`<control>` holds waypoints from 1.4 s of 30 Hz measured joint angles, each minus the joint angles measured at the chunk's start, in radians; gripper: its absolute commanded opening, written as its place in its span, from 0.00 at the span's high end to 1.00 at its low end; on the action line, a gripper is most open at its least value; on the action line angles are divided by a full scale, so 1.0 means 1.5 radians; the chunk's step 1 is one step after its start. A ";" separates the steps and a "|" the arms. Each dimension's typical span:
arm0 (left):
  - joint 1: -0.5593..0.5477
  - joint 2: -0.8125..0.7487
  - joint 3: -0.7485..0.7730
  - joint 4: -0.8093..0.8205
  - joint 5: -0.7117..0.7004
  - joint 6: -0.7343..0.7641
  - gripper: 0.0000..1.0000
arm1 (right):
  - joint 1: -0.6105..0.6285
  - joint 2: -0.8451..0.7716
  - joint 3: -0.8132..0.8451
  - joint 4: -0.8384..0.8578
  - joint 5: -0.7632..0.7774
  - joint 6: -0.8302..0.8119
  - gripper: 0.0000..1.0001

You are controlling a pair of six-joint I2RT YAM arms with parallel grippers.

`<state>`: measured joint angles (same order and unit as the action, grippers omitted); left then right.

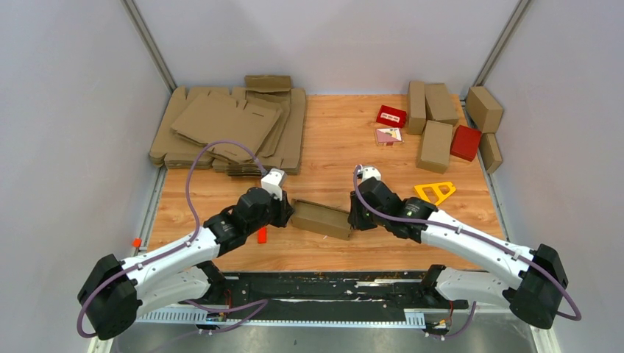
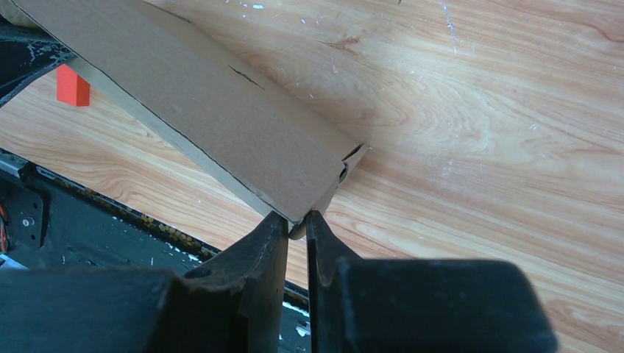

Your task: Fold the paper box

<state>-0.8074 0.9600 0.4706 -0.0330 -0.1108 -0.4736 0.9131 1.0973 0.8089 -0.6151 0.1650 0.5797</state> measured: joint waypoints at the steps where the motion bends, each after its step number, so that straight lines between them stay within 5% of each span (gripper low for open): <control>1: -0.001 0.000 0.000 0.000 -0.001 0.000 0.79 | 0.000 0.001 0.001 -0.002 0.000 0.002 0.85; 42: -0.030 0.016 0.011 0.001 -0.045 0.010 0.84 | -0.045 0.006 0.021 -0.025 -0.025 0.107 0.95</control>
<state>-0.8516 0.9844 0.4877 -0.0322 -0.1787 -0.4580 0.8459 1.1061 0.8406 -0.6533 0.1276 0.7403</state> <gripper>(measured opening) 0.160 0.059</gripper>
